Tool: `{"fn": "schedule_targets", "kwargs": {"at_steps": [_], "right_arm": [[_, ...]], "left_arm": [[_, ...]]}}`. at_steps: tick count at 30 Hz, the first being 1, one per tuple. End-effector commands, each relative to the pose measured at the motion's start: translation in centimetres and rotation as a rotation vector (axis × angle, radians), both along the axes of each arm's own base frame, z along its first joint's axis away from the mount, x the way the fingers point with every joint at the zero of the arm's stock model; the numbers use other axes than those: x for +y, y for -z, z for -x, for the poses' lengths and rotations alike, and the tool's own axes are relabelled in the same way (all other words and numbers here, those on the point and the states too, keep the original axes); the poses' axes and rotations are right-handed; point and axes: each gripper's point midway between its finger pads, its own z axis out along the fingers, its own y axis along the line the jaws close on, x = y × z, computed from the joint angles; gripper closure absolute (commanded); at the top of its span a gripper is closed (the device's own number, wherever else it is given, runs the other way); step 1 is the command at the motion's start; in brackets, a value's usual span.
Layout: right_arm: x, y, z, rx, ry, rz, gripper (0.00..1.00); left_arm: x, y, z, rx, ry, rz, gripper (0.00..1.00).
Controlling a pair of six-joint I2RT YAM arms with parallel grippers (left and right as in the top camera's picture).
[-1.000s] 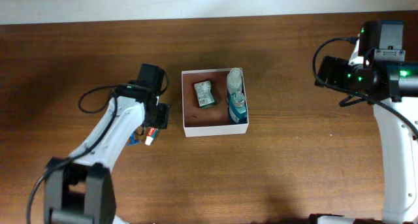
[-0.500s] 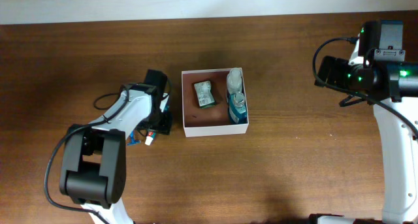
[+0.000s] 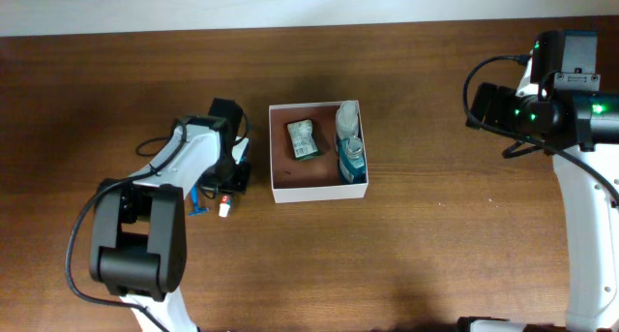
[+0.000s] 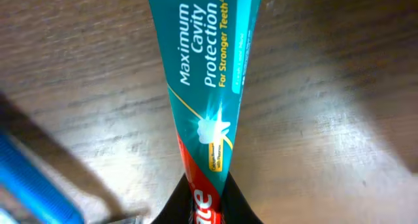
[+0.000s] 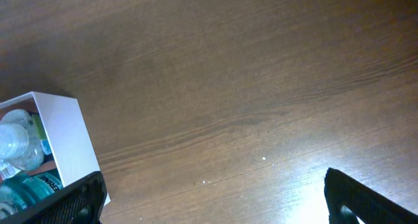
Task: Pack container
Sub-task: 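Lift the toothpaste tube and carry it over the box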
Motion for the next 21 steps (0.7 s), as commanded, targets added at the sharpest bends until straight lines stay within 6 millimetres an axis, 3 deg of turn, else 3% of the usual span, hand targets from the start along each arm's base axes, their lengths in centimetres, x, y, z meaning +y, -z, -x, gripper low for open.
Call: {"fn": "schedule_targets", "kwargs": {"at_steps": [1,6,12,15,21], "right_arm": [[-0.3,-0.3,-0.1,-0.009,0.013,0.002,0.01],[-0.3,-0.3,-0.1,-0.009,0.013,0.002,0.02],[-0.3,-0.3,-0.1,-0.009,0.013,0.003,0.02],[-0.3,-0.3,-0.1,-0.009,0.013,0.002,0.02],[-0.3,-0.3,-0.1,-0.009,0.013,0.002,0.02]], "left_arm": [[-0.2,-4.0,-3.1,-0.077,-0.019,0.008,0.99],[-1.3,-10.5,-5.5,-0.198,-0.110,0.066,0.99],[-6.5,-16.9,-6.8,-0.329,-0.184,0.368,0.99],[-8.5,-17.6,-6.5,-0.342,-0.146,0.407,0.99],[-12.8,-17.0,-6.0,-0.336,-0.083,0.428,0.99]]}}
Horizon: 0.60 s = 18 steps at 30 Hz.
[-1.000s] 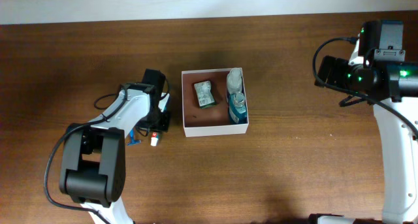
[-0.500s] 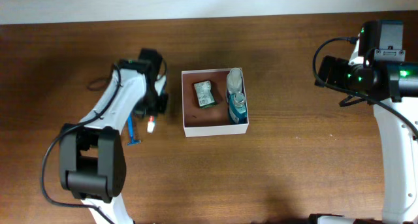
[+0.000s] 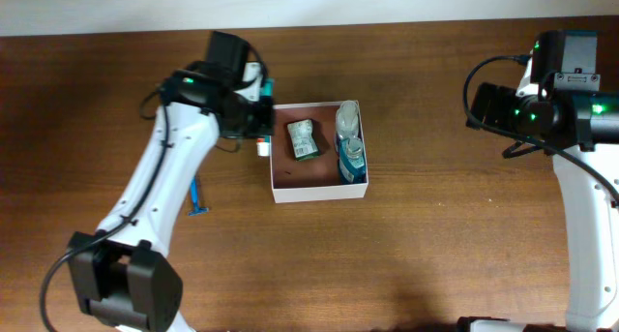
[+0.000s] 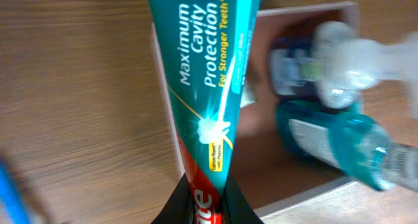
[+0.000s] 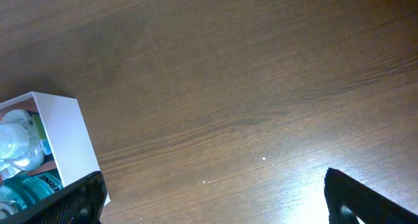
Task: Pack container
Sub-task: 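Lift the toothpaste tube and carry it over the box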
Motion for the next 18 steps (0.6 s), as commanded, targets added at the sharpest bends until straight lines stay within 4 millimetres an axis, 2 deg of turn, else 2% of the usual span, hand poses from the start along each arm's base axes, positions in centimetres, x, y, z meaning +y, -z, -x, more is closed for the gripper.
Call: {"fn": "schedule_targets", "kwargs": {"at_steps": [1,7,14,18], "right_arm": [[-0.3,-0.3,-0.1,-0.009,0.012,0.003,0.02],[-0.3,-0.3,-0.1,-0.009,0.012,0.003,0.02],[-0.3,-0.3,-0.1,-0.009,0.012,0.003,0.02],[-0.3,-0.3,-0.1,-0.009,0.012,0.003,0.02]], "left_arm": [[-3.4,0.1,0.3,0.001,0.013,0.044,1.00],[-4.7,1.7,0.2,-0.018,-0.023,-0.061,1.00],[-5.9,3.7,-0.4,-0.002,-0.023,-0.067,1.00],[-6.3,5.7,-1.3,0.015,-0.047,-0.068,0.99]]}}
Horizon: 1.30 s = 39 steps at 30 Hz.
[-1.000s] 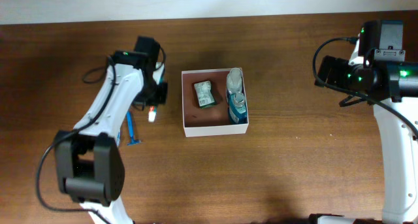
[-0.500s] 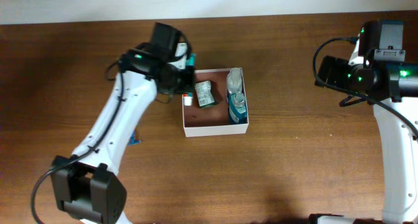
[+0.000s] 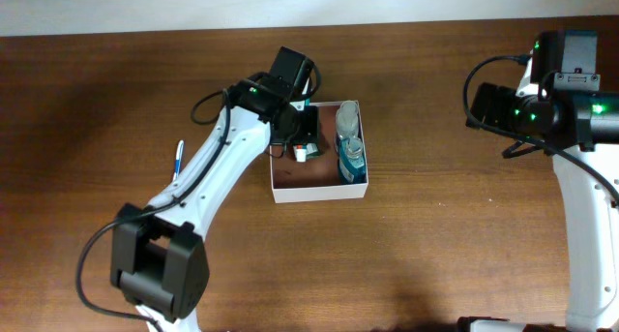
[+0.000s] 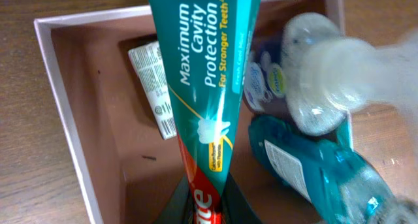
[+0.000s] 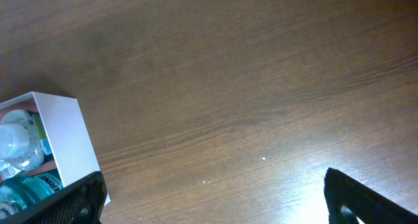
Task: Pack container
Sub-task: 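Lift the toothpaste tube and carry it over the box, then lower the toothpaste into the box beside the soap and release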
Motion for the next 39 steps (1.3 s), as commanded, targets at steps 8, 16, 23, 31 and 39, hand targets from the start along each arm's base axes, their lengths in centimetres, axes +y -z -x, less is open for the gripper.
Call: {"fn": "schedule_targets", "kwargs": {"at_steps": [8,16,23,31,39], "right_arm": [[-0.3,-0.3,-0.1,-0.009,0.012,0.003,0.01],[-0.3,-0.3,-0.1,-0.009,0.012,0.003,0.02],[-0.3,-0.3,-0.1,-0.009,0.012,0.003,0.02],[-0.3,-0.3,-0.1,-0.009,0.012,0.003,0.02],[-0.3,-0.3,-0.1,-0.009,0.012,0.003,0.02]], "left_arm": [[-0.1,5.8,-0.9,0.085,-0.039,-0.055,0.99],[0.1,6.7,-0.5,0.116,-0.038,-0.072,0.94],[0.2,6.8,-0.3,0.126,-0.038,-0.077,0.82],[0.3,6.8,-0.1,0.134,-0.037,-0.081,0.78],[-0.4,1.8,-1.1,0.060,0.008,-0.037,0.78]]}}
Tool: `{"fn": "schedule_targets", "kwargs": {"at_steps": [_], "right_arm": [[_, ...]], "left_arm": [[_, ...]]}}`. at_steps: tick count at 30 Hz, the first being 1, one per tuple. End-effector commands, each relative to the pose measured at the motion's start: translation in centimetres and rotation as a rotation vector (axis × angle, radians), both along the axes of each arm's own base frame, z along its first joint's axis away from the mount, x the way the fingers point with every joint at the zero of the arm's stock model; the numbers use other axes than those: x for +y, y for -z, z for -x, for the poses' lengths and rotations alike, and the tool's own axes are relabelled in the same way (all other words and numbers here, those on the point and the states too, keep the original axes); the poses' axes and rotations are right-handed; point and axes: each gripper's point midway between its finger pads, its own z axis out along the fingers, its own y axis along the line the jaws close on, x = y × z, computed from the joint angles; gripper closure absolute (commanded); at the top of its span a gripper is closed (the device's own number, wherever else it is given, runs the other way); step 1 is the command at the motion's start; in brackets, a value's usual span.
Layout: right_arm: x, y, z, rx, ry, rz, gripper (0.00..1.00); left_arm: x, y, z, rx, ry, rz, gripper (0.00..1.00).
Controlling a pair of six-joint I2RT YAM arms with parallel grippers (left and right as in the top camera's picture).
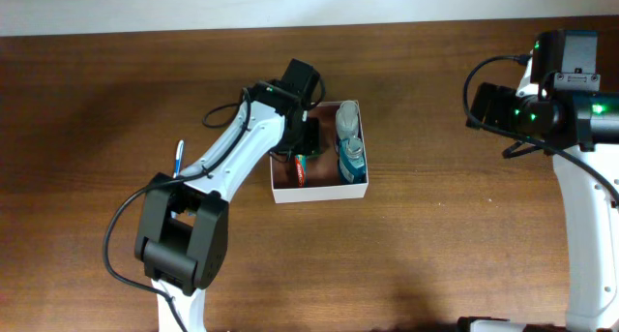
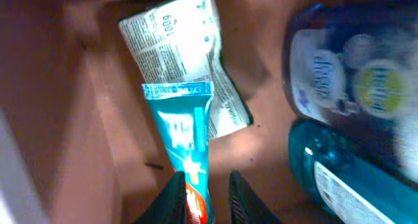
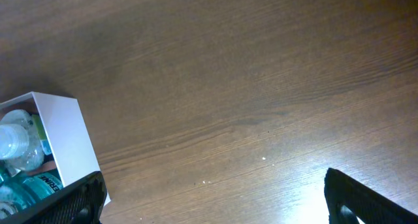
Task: Pack container
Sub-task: 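Lower the toothpaste into the box beside the soap and release, then move the left gripper to the blue stick and grasp it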
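Observation:
The white box (image 1: 319,193) stands mid-table, brown inside. My left gripper (image 1: 298,138) is down in its left half, fingers slightly apart. A teal and red toothpaste tube (image 2: 185,129) lies on the box floor between the left gripper's (image 2: 204,198) fingers, touching only the left finger, its crimped end resting on a green and white packet (image 2: 186,34). A teal mouthwash bottle (image 2: 346,178) and a clear bottle (image 1: 346,119) fill the right side. Open wide, my right gripper (image 3: 215,194) hangs over bare wood at the far right.
A thin blue item (image 1: 178,156) lies on the wooden table left of the box. The box corner (image 3: 62,136) shows at the left of the right wrist view. The right arm (image 1: 542,109) stands at the table's right edge.
My left gripper has gone down into the box and opened. The toothpaste tube it held now lies on the box floor, partly over the packet. The right arm has not moved.
My left gripper was shut on the toothpaste tube on the table left of the box. Then it held the tube at the box's left wall, then over the box interior. Now the tube lies inside and the fingers are apart.

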Motion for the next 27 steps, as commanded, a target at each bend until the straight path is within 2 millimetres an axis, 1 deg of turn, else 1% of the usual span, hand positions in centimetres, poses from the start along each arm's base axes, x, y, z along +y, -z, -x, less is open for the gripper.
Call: {"fn": "schedule_targets", "kwargs": {"at_steps": [1,3,4,5,7,9,13,15,19,21,23,27], "right_arm": [[-0.3,-0.3,-0.1,-0.009,0.012,0.003,0.02],[-0.3,-0.3,-0.1,-0.009,0.012,0.003,0.02],[-0.3,-0.3,-0.1,-0.009,0.012,0.003,0.02],[-0.3,-0.3,-0.1,-0.009,0.012,0.003,0.02],[-0.3,-0.3,-0.1,-0.009,0.012,0.003,0.01],[-0.3,-0.3,-0.1,-0.009,0.012,0.003,0.02],[-0.3,-0.3,-0.1,-0.009,0.012,0.003,0.01],[-0.3,-0.3,-0.1,-0.009,0.012,0.003,0.02],[-0.3,-0.3,-0.1,-0.009,0.012,0.003,0.01],[-0.3,-0.3,-0.1,-0.009,0.012,0.003,0.02],[-0.3,-0.3,-0.1,-0.009,0.012,0.003,0.02],[-0.3,-0.3,-0.1,-0.009,0.012,0.003,0.02]], "left_arm": [[-0.3,-4.8,-1.3,-0.092,0.035,0.035,0.78],[1.2,-6.7,-1.3,-0.116,0.011,0.006,0.78],[2.0,-7.3,-1.3,-0.126,-0.002,-0.012,0.78],[3.3,-8.1,-1.2,-0.137,-0.025,-0.041,0.78],[5.6,-8.9,-1.0,-0.139,-0.064,-0.091,0.79],[8.0,-9.2,-0.7,-0.126,-0.105,-0.137,0.79],[12.3,-8.8,-0.1,-0.053,-0.189,-0.181,0.79],[14.1,-8.5,-0.1,-0.031,-0.230,-0.188,0.79],[17.6,-8.1,-0.3,-0.010,-0.313,-0.193,0.78],[18.7,-8.1,-0.4,-0.003,-0.342,-0.188,0.79],[20.5,-7.4,-0.1,0.020,-0.385,-0.190,0.78],[21.4,-5.4,0.8,0.067,-0.399,-0.202,0.77]]}}
